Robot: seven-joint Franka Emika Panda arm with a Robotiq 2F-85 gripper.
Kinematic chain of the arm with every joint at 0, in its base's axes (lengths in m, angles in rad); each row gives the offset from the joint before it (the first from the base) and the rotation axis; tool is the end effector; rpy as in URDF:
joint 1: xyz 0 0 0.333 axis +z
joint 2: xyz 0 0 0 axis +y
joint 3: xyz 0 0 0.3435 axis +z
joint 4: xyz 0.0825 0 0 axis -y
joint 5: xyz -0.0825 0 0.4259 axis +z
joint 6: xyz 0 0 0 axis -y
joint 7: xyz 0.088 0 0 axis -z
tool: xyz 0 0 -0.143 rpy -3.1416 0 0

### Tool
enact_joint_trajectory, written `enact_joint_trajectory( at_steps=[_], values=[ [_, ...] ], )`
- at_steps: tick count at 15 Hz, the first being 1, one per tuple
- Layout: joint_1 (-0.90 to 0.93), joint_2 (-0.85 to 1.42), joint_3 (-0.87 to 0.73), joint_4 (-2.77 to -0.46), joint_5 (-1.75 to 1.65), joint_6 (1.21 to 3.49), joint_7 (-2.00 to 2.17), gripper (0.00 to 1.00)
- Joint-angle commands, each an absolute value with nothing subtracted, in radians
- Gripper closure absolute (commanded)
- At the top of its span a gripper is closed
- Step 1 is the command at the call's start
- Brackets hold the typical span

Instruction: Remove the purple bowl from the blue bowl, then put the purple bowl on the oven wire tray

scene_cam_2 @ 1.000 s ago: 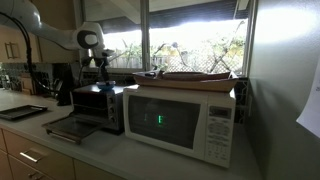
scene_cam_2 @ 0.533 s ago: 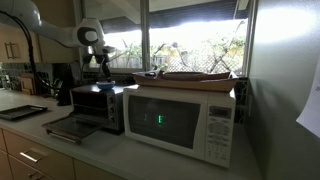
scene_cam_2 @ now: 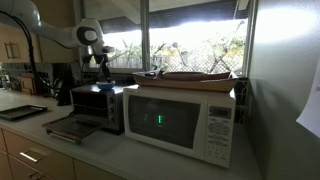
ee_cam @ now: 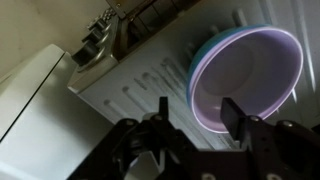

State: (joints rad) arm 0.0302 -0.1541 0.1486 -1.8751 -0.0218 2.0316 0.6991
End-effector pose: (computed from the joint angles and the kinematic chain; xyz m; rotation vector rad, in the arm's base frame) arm 0.5803 0.1079 0.5927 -2.9181 0.7636 -0.4533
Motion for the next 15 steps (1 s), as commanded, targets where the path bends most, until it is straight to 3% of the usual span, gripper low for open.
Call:
enact_joint_trajectory(
  at_steps=[1,2,3,4,10,15],
  values=[
    [0.042,-0.150,0.148,-1.864,-0.049,1.989,0.695,0.22],
    [0.044,-0.150,0.149,-1.864,-0.049,1.985,0.694,0.44],
    [0.045,-0.149,0.149,-1.864,-0.047,1.981,0.691,0.51],
    [0.047,-0.149,0.150,-1.864,-0.047,1.979,0.690,0.51],
    [0.050,-0.148,0.152,-1.862,-0.049,1.966,0.678,0.98],
    [0.049,-0.159,0.150,-1.858,-0.047,1.965,0.676,0.99]
  ],
)
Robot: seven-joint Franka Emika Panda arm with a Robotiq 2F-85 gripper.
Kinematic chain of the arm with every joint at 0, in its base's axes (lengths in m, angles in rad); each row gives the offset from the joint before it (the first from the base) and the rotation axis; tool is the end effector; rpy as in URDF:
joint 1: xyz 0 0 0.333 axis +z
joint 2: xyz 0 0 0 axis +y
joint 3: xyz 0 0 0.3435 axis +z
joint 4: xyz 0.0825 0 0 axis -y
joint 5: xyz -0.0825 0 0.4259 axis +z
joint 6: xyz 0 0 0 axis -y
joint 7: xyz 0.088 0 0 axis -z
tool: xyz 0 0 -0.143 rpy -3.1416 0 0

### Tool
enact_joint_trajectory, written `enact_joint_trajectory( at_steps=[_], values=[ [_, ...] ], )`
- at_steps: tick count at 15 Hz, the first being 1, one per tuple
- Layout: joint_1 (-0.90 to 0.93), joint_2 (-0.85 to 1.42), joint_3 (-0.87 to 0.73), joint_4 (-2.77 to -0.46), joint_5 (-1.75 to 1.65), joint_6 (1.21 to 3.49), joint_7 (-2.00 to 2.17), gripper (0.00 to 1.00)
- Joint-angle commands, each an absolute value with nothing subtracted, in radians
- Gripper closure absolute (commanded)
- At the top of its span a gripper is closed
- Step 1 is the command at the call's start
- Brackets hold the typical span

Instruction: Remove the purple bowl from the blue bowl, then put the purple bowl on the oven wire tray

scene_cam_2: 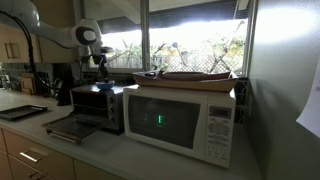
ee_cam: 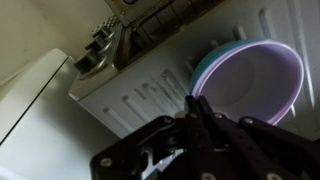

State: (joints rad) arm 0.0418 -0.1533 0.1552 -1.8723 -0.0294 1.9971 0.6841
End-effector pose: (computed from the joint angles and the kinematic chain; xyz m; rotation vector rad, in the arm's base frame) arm 0.5751 0.1171 0.5894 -2.9565 0.7191 -0.4164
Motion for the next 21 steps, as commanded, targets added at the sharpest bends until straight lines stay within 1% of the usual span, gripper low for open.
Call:
enact_joint_trajectory(
  at_steps=[1,8,13,17,21],
  values=[
    [0.049,-0.162,0.150,-1.854,-0.044,1.967,0.675,0.99],
    [0.046,-0.190,0.135,-1.820,0.027,2.001,0.672,0.99],
    [0.051,-0.216,0.122,-1.839,0.082,2.021,0.615,0.99],
    [0.069,-0.348,0.092,-1.992,0.224,2.060,0.347,0.99],
    [0.098,-0.482,0.065,-2.160,0.292,2.025,0.095,0.99]
  ],
)
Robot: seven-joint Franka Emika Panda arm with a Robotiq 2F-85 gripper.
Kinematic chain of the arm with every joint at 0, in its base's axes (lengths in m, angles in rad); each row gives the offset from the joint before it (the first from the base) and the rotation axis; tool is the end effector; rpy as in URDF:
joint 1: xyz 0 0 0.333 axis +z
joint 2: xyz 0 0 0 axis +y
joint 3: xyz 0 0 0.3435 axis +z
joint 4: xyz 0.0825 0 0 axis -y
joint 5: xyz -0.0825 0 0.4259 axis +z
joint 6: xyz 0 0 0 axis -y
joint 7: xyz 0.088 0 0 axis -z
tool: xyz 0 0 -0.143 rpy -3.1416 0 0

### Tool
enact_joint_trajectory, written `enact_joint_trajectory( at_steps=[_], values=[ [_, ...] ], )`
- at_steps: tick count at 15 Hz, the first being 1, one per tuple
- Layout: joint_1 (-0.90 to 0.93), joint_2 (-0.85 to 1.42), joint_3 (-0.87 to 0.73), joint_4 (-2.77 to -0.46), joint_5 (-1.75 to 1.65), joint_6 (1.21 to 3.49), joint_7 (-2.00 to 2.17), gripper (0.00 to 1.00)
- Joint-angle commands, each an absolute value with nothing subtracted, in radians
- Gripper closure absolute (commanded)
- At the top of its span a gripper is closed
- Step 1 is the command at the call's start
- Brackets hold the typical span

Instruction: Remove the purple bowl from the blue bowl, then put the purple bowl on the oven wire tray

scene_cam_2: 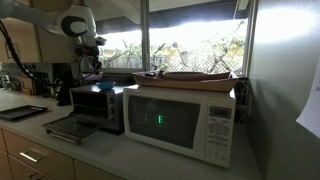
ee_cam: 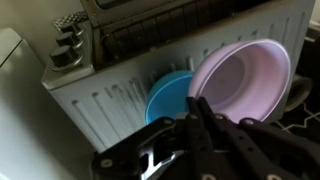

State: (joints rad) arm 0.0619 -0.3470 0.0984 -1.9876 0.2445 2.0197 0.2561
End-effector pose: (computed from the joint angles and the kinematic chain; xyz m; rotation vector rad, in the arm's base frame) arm 0.5155 0.1128 0.6374 -2.8181 0.2252 -0.4691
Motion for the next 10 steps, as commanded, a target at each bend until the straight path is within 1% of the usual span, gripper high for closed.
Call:
enact_joint_trajectory(
  at_steps=[1,6,10],
  values=[
    [0.105,-0.506,0.066,-2.198,0.287,2.014,0.052,0.99],
    [0.150,-0.554,0.087,-2.361,0.278,2.057,-0.072,0.99],
    [0.143,-0.536,0.111,-2.458,0.311,2.127,0.059,0.99]
  ],
)
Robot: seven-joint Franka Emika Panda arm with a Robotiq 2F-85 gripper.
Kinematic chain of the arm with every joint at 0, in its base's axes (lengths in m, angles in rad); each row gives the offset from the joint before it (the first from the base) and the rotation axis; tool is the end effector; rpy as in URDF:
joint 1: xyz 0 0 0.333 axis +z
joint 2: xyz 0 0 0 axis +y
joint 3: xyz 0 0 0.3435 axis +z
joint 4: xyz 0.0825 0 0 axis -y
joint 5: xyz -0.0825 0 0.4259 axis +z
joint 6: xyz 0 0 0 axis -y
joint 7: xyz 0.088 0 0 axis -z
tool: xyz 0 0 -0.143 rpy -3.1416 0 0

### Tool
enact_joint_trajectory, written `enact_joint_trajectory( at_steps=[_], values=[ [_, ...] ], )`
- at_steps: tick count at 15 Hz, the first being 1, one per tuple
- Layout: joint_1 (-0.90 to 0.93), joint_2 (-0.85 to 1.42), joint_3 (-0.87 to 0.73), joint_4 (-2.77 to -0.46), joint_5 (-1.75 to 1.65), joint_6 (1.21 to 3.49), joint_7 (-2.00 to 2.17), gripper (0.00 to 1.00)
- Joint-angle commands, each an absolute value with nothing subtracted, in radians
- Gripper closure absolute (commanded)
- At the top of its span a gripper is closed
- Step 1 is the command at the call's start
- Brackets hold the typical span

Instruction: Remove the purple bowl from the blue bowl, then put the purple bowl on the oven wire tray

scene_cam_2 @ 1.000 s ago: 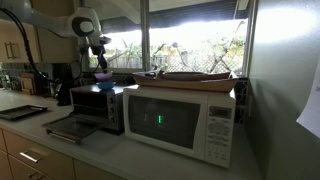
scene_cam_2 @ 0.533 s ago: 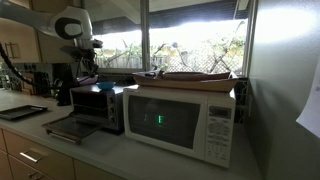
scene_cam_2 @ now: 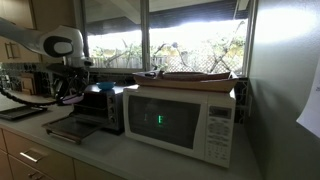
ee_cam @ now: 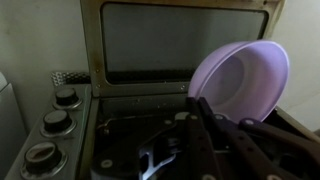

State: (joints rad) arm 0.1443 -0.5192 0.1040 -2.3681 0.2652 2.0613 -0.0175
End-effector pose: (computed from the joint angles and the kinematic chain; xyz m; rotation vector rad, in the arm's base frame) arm 0.4311 0.1355 0.5138 -2.9033 -0.2286 -0.2767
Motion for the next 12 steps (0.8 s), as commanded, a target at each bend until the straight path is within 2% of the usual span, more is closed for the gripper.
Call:
enact_joint_trajectory(
  at_steps=[1,12],
  values=[
    [0.133,-0.539,0.116,-2.488,0.320,2.149,0.113,0.99],
    [0.100,-0.562,0.098,-2.609,0.537,2.329,0.415,0.99]
  ],
)
